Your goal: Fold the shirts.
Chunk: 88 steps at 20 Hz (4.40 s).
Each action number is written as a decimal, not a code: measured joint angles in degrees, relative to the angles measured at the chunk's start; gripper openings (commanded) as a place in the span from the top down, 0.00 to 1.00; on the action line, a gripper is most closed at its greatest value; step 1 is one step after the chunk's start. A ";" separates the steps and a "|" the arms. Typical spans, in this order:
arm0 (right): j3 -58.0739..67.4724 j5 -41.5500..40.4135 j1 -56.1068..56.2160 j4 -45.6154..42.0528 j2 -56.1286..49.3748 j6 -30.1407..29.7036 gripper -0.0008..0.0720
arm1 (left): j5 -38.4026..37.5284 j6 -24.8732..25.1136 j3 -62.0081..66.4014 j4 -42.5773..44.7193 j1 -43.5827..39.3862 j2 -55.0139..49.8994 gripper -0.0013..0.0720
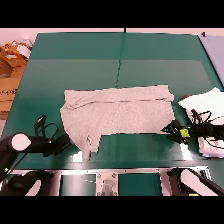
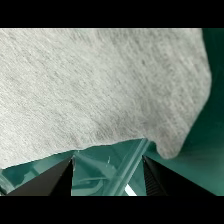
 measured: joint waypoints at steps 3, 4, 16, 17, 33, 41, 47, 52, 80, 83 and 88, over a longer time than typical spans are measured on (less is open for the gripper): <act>0.00 -0.07 0.00 -0.04 0.00 -0.04 0.25 | 7.02 -0.98 -5.81 -6.86 0.00 1.07 0.29; 0.00 -0.13 0.00 -0.07 0.00 -0.04 0.25 | 8.96 -1.07 -7.19 -9.27 0.02 1.33 0.29; -0.02 -3.23 0.00 2.56 -0.02 -0.09 0.25 | 25.11 12.52 -16.44 -33.24 -0.02 1.66 0.72; -0.02 -3.34 0.00 2.73 -0.02 -0.09 0.25 | 25.18 13.35 -16.46 -33.46 -0.02 1.64 0.73; 1.25 -2.97 -1.92 -1.68 -0.02 7.19 0.25 | 26.18 22.05 -13.29 -37.44 0.00 1.75 0.96; 1.95 6.69 -9.44 -5.90 4.68 6.23 0.25 | 25.94 23.26 -12.28 -37.79 0.00 1.75 0.96; -1.46 -2.43 -10.19 2.78 5.42 4.63 0.25 | 26.40 23.41 -12.24 -37.77 0.00 1.73 0.96; -2.05 -8.07 -10.29 9.07 1.97 1.62 0.25 | 26.25 23.41 -12.24 -37.79 0.00 1.73 0.96; 9.49 9.57 -8.24 -3.89 7.06 2.32 0.98 | -4.28 11.50 19.54 -2.73 -0.02 1.55 0.96; 11.02 8.96 -7.48 -1.92 7.10 2.62 0.98 | -2.29 11.26 22.56 -0.79 -0.02 -1.07 0.96; 17.40 4.46 -4.24 1.40 2.54 2.67 0.97 | 2.67 14.36 28.98 -0.26 -0.02 -10.78 0.96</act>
